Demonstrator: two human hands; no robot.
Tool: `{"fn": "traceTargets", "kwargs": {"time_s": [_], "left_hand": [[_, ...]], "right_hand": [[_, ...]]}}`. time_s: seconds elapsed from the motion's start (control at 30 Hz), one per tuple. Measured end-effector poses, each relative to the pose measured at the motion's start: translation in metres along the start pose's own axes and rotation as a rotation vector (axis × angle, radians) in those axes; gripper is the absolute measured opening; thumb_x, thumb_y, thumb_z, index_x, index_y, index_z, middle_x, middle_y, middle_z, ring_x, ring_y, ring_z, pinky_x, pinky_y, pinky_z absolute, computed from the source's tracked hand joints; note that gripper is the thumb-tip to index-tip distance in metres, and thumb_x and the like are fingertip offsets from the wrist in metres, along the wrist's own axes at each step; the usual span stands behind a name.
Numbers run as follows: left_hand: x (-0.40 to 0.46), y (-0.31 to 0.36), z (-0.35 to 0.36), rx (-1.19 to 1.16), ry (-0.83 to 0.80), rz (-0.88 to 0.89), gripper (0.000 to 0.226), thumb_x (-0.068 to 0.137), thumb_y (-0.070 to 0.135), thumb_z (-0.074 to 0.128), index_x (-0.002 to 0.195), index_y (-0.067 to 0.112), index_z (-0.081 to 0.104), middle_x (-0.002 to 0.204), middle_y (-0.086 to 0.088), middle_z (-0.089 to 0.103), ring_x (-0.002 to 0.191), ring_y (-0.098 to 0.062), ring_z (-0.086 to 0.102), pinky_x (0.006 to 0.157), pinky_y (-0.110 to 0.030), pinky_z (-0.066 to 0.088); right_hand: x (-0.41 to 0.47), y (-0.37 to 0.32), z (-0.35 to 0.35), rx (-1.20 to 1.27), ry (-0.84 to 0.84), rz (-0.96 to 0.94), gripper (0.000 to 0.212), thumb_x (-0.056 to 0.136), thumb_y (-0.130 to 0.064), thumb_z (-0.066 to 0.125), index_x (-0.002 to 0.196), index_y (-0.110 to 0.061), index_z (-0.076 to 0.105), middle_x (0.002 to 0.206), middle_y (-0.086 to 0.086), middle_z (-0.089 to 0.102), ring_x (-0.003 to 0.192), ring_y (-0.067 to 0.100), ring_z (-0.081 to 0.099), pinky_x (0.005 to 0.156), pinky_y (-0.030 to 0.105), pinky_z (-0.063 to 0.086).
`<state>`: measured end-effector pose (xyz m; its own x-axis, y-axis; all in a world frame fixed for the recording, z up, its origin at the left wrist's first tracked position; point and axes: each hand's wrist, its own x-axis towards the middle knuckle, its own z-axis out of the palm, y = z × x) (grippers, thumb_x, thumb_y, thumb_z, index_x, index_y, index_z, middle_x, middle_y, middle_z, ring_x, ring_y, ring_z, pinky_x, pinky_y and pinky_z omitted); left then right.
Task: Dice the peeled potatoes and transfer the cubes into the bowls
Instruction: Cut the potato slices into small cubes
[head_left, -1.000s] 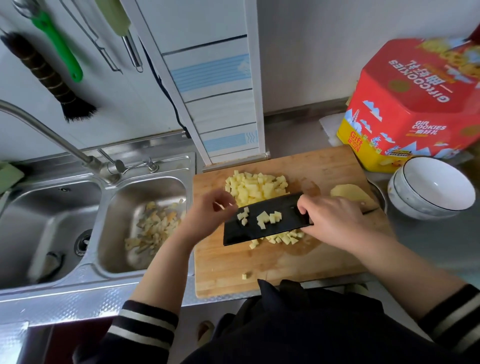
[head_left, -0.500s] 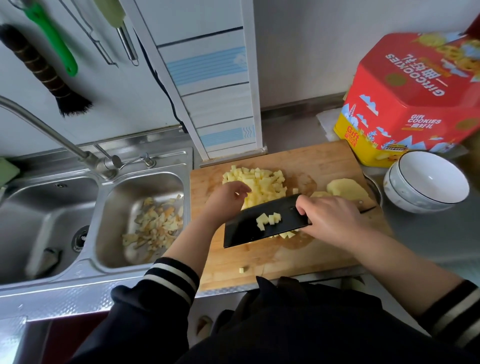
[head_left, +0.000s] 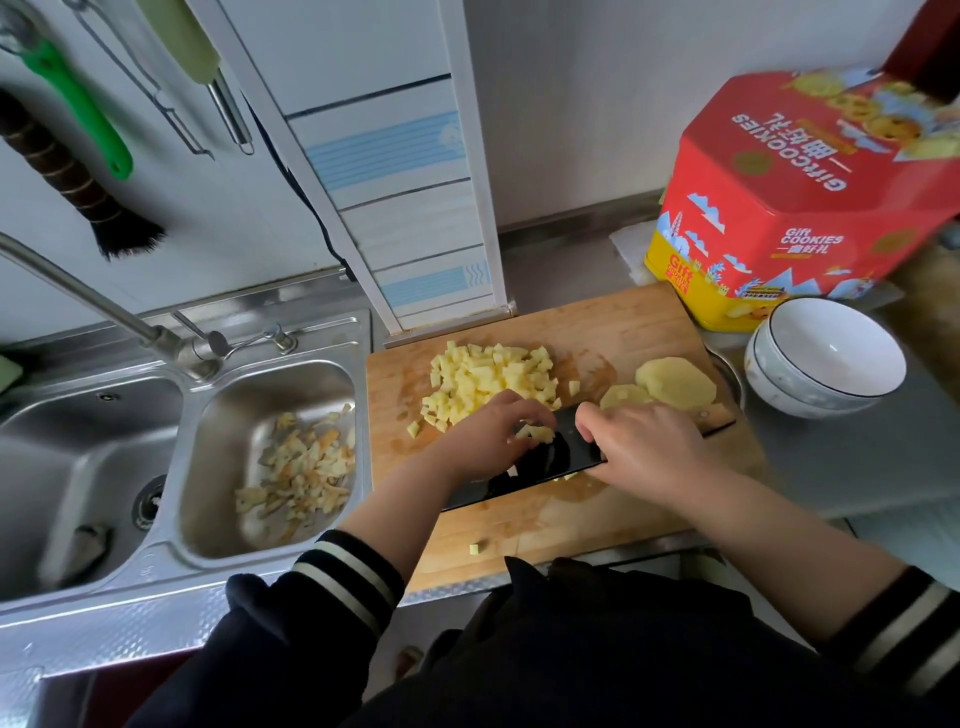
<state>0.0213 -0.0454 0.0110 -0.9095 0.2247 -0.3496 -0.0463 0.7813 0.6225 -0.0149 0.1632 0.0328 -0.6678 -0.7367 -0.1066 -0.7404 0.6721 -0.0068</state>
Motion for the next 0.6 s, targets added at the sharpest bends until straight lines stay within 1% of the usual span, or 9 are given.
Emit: {"fn": "traceTargets", "kwargs": {"time_s": [0.07, 0.2, 0.27, 0.33, 0.37, 0.4, 0.47, 0.53, 0.6], "left_hand": [[0.006, -0.005, 0.001, 0.039, 0.019, -0.058, 0.027, 0.098, 0.016, 0.053, 0.121, 0.029, 0.057, 0.125, 0.0, 0.048, 0.089, -0.011, 0.054, 0.083, -0.025, 0.045], [0.017, -0.013, -0.002, 0.163, 0.094, -0.182, 0.023, 0.099, 0.018, 0.051, 0.117, 0.031, 0.058, 0.127, 0.0, 0.051, 0.093, -0.019, 0.059, 0.078, -0.032, 0.05], [0.017, -0.013, -0.007, 0.253, 0.149, -0.205, 0.027, 0.099, 0.019, 0.047, 0.121, 0.031, 0.059, 0.131, 0.002, 0.05, 0.105, -0.019, 0.056, 0.08, -0.031, 0.048], [0.013, -0.01, -0.013, 0.308, 0.229, -0.154, 0.028, 0.099, 0.022, 0.047, 0.123, 0.031, 0.059, 0.131, 0.003, 0.05, 0.116, -0.018, 0.05, 0.087, -0.034, 0.048], [0.009, -0.007, -0.016, 0.277, 0.241, -0.104, 0.027, 0.098, 0.024, 0.05, 0.121, 0.03, 0.06, 0.128, 0.002, 0.051, 0.113, -0.017, 0.05, 0.088, -0.033, 0.047], [0.006, -0.002, -0.017, 0.191, 0.225, -0.051, 0.024, 0.096, 0.026, 0.054, 0.118, 0.029, 0.062, 0.123, 0.003, 0.053, 0.106, -0.015, 0.052, 0.086, -0.03, 0.046], [-0.001, 0.007, -0.014, -0.006, 0.091, 0.008, 0.019, 0.093, 0.026, 0.06, 0.112, 0.028, 0.063, 0.115, 0.004, 0.054, 0.091, -0.01, 0.054, 0.081, -0.024, 0.044], [-0.004, 0.006, -0.01, -0.017, -0.006, 0.034, 0.016, 0.093, 0.025, 0.063, 0.109, 0.027, 0.062, 0.111, 0.003, 0.053, 0.088, -0.012, 0.056, 0.08, -0.023, 0.045], [-0.001, 0.001, -0.01, -0.004, 0.009, 0.022, 0.009, 0.094, 0.024, 0.063, 0.101, 0.028, 0.062, 0.108, 0.003, 0.053, 0.086, -0.013, 0.058, 0.08, -0.025, 0.047]], "right_hand": [[-0.002, 0.001, 0.0, 0.006, -0.015, 0.015, 0.031, 0.084, -0.043, 0.065, 0.099, -0.025, 0.044, 0.075, -0.009, 0.058, 0.065, 0.013, 0.057, 0.052, 0.027, 0.042], [-0.008, 0.005, -0.006, 0.052, -0.025, 0.044, 0.032, 0.088, -0.048, 0.06, 0.103, -0.027, 0.041, 0.084, -0.011, 0.06, 0.073, 0.011, 0.057, 0.058, 0.026, 0.045], [-0.011, 0.007, -0.01, 0.063, -0.031, 0.063, 0.03, 0.09, -0.048, 0.058, 0.105, -0.027, 0.041, 0.088, -0.011, 0.06, 0.074, 0.01, 0.055, 0.057, 0.024, 0.042], [-0.013, 0.009, -0.012, 0.075, -0.033, 0.088, 0.03, 0.091, -0.048, 0.056, 0.106, -0.027, 0.042, 0.088, -0.011, 0.06, 0.072, 0.009, 0.051, 0.052, 0.022, 0.034], [-0.014, 0.009, -0.013, 0.074, -0.027, 0.098, 0.03, 0.09, -0.048, 0.057, 0.106, -0.027, 0.042, 0.087, -0.011, 0.06, 0.071, 0.009, 0.05, 0.049, 0.021, 0.029], [-0.015, 0.01, -0.013, 0.072, -0.019, 0.11, 0.031, 0.09, -0.049, 0.057, 0.106, -0.027, 0.042, 0.085, -0.011, 0.059, 0.069, 0.009, 0.049, 0.047, 0.02, 0.024], [-0.017, 0.012, -0.012, 0.072, -0.011, 0.128, 0.032, 0.089, -0.048, 0.059, 0.105, -0.027, 0.042, 0.085, -0.011, 0.06, 0.068, 0.01, 0.049, 0.046, 0.02, 0.02], [-0.017, 0.011, -0.012, 0.092, -0.005, 0.127, 0.032, 0.089, -0.047, 0.06, 0.105, -0.026, 0.042, 0.086, -0.01, 0.061, 0.069, 0.01, 0.051, 0.045, 0.02, 0.02], [-0.018, 0.011, -0.013, 0.095, 0.002, 0.123, 0.032, 0.089, -0.046, 0.059, 0.105, -0.026, 0.041, 0.087, -0.01, 0.061, 0.071, 0.011, 0.054, 0.046, 0.021, 0.021]]}}
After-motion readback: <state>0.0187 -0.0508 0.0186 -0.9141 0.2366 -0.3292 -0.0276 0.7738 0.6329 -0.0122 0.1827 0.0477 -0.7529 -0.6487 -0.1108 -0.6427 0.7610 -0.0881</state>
